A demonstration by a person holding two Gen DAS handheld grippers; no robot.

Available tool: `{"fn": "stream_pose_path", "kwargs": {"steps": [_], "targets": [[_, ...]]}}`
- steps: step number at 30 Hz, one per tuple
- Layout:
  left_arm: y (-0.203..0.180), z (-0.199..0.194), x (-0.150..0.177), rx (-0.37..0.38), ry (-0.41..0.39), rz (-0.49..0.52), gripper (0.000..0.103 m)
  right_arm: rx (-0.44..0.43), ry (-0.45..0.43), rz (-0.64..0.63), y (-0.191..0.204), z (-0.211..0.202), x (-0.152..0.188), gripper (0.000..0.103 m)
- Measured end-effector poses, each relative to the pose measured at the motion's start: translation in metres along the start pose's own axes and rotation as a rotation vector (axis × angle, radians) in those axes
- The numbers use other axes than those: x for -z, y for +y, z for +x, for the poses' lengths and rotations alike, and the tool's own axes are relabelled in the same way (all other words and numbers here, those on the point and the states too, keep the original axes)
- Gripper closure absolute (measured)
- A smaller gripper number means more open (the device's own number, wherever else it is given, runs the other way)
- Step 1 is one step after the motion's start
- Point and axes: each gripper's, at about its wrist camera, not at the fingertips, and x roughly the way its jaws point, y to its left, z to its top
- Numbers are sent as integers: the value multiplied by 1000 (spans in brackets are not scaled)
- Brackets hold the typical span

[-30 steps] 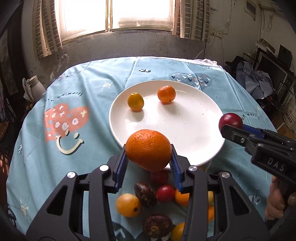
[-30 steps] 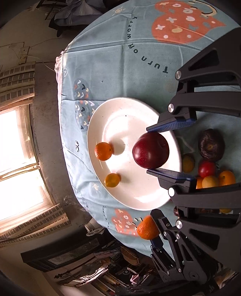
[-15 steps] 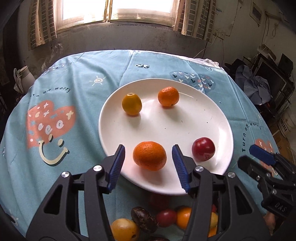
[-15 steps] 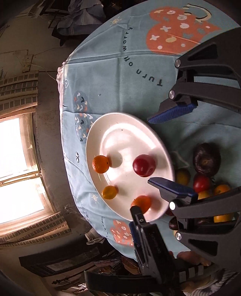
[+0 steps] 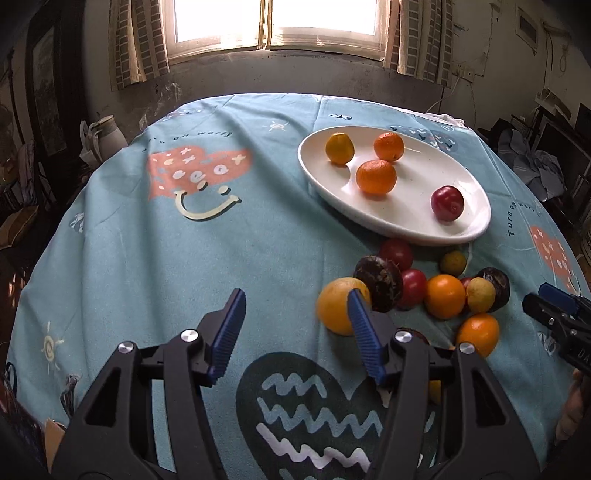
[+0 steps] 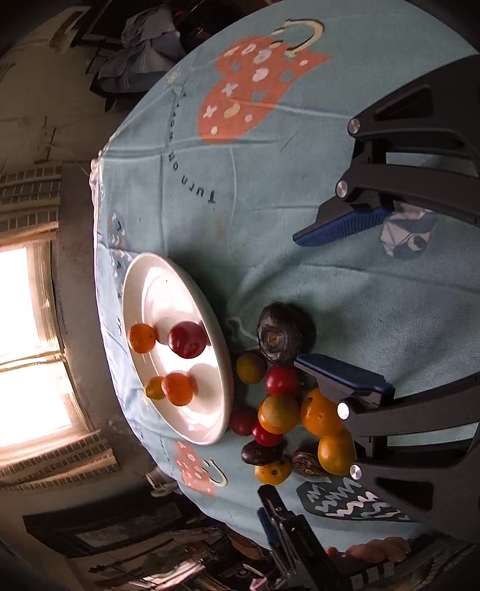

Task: Organize fruits
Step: 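Place the orange and red plum on the plate, opening both tools, then move both tools back over the remaining fruit cluster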

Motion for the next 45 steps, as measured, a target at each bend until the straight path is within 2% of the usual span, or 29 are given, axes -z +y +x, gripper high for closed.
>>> {"fn": "stream_pose_path", "kwargs": {"steps": [1, 3, 5, 8, 11, 13, 15, 16, 17, 18, 20, 22, 25, 29, 32, 36, 40, 43, 45], "targets": [[1, 1, 0, 3, -9, -11, 44, -15, -57, 39, -3, -21, 5, 42], [4, 5, -1, 7, -19, -40, 44, -121, -174, 74, -8, -67, 24, 42], [8, 7, -1, 11, -16, -84, 43, -189, -242, 81, -9, -102, 44, 41], [11, 6, 0, -2, 12, -154, 43, -310, -261, 40, -6, -129, 72, 40], [5, -1, 4, -34, 52, -215, 43, -409, -254, -15, -6, -134, 85, 40], [-4, -12, 6, -100, 53, -226, 43, -409, -269, -28, -13, -134, 89, 37], [-15, -23, 5, -158, 53, -228, 43, -406, -311, -30, -21, -136, 93, 20], [-21, -29, 2, -187, 53, -227, 42, -403, -349, -17, -26, -138, 94, 7], [-27, -36, -1, -219, 51, -230, 37, -385, -385, 0, -30, -140, 95, 6], [-33, -42, -5, -252, 45, -236, 27, -372, -406, 15, -33, -140, 94, 6], [-42, -55, -13, -314, 19, -252, 21, -417, -421, 43, -39, -138, 90, 6], [-50, -63, -21, -363, 6, -265, 21, -458, -389, 90, -46, -132, 85, 6], [-56, -64, -28, -384, 9, -303, 21, -510, -355, 172, -59, -125, 85, 6], [-62, -48, -29, -405, 45, -305, 21, -549, -341, 147, -54, -124, 86, 6], [-64, -39, -22, -392, 64, -293, 21, -555, -329, 164, -57, -122, 89, 6], [-63, -43, -14, -358, 39, -242, 21, -543, -325, 205, -66, -119, 93, 6], [-52, -51, -8, -279, 22, -241, 21, -490, -346, 212, -68, -122, 95, 6], [-47, -59, -2, -207, 1, -208, 20, -428, -316, 208, -64, -114, 91, 6], [-45, -60, 2, -183, -18, -187, 20, -441, -285, 216, -65, -109, 90, 6]]}}
